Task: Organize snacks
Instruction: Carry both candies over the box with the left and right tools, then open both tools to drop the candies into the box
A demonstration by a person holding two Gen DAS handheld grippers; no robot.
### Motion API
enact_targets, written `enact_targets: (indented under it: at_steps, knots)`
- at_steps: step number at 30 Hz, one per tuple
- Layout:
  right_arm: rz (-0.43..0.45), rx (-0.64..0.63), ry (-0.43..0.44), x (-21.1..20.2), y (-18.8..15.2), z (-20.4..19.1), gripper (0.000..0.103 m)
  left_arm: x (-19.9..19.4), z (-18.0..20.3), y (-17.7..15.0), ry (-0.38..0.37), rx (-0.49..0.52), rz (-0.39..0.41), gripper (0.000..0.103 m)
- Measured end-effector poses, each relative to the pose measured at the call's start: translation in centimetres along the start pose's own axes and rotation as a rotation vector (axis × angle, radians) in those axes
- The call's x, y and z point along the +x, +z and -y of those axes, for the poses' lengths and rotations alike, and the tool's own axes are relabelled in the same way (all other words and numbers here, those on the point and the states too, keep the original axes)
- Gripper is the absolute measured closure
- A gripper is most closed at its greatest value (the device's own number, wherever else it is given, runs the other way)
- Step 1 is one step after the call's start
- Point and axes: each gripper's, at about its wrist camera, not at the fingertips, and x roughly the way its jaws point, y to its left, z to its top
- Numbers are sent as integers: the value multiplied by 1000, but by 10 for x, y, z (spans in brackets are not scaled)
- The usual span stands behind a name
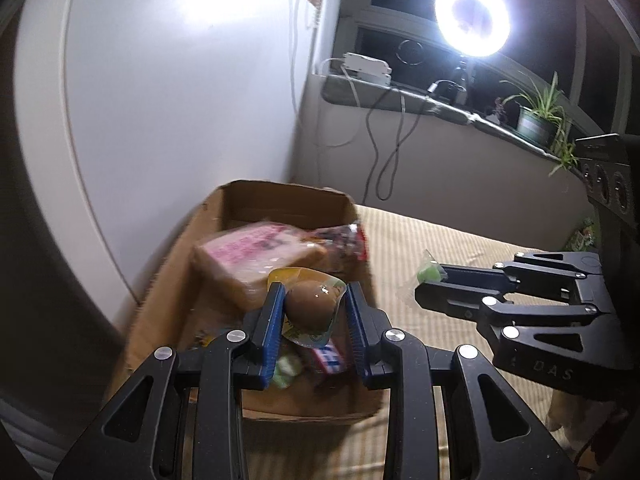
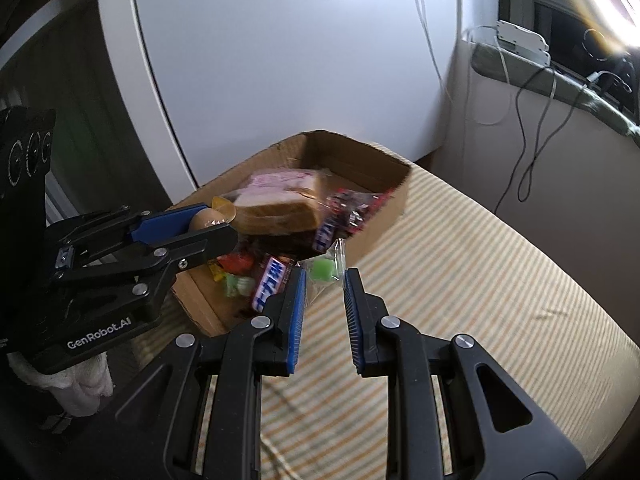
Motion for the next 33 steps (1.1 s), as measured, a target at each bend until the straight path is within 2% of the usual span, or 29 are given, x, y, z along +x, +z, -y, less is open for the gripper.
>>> enact_targets:
  at_steps: [14, 33]
  knots:
    - [-25, -44, -3, 32, 18, -33, 83, 1, -46, -4, 60, -56, -17, 74]
    - [-55, -51, 9, 47, 20, -34, 83, 7, -43, -3, 68, -40, -54, 73]
